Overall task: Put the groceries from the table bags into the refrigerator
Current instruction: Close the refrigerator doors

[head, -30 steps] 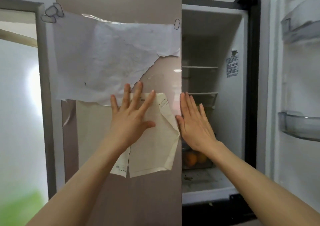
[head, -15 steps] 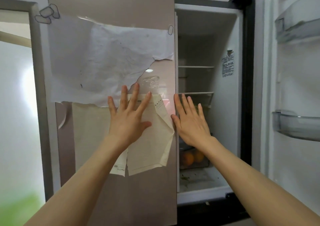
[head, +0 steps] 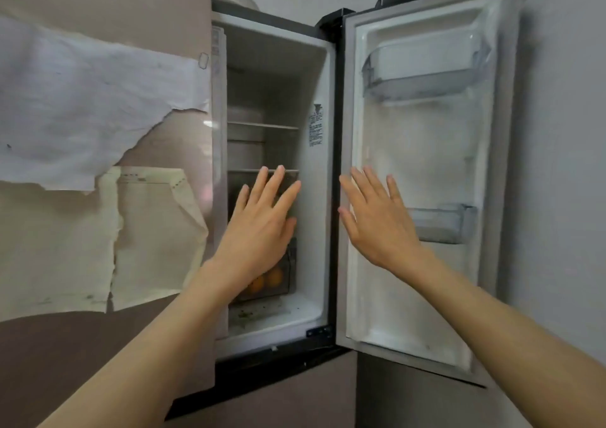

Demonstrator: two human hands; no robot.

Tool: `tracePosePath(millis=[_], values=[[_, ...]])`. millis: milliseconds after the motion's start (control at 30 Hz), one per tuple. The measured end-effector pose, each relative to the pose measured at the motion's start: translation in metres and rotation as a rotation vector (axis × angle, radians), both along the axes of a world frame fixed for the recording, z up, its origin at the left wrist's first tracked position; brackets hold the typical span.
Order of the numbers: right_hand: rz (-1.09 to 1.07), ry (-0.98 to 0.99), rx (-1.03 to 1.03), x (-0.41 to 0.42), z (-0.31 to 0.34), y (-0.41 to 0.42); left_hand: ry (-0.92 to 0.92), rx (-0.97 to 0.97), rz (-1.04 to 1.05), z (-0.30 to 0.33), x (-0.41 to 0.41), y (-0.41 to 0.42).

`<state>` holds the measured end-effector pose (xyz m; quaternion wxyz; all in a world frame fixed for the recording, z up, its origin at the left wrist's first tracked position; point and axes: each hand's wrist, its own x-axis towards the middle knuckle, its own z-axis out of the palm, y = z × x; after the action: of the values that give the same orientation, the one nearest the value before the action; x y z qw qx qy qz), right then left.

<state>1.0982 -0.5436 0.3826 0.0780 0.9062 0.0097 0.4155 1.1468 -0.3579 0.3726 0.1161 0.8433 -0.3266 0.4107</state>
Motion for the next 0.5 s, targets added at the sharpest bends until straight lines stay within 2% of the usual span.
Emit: tracePosePath(millis=[200,300,367,500], values=[[-0.098,-0.065,0.047,-0.06,-0.01,-0.1,0.113,0.149,-0.13,-0.019,-0.038,-0.112],[-0.124,0.06,0.026,-0.08,-0.02,-0.13,0.157,0.206,-0.129,-0.029,-0.052,-0.155],[-0.107,0.141,0.021,-0.085,-0.022,-0.142,0.184,0.17,-0.11,-0.034,-0.058,-0.172],[0.009,0.171,0.088,-0.084,-0.015,-0.144,0.134,0.101,-0.104,-0.043,-0.057,-0.175]])
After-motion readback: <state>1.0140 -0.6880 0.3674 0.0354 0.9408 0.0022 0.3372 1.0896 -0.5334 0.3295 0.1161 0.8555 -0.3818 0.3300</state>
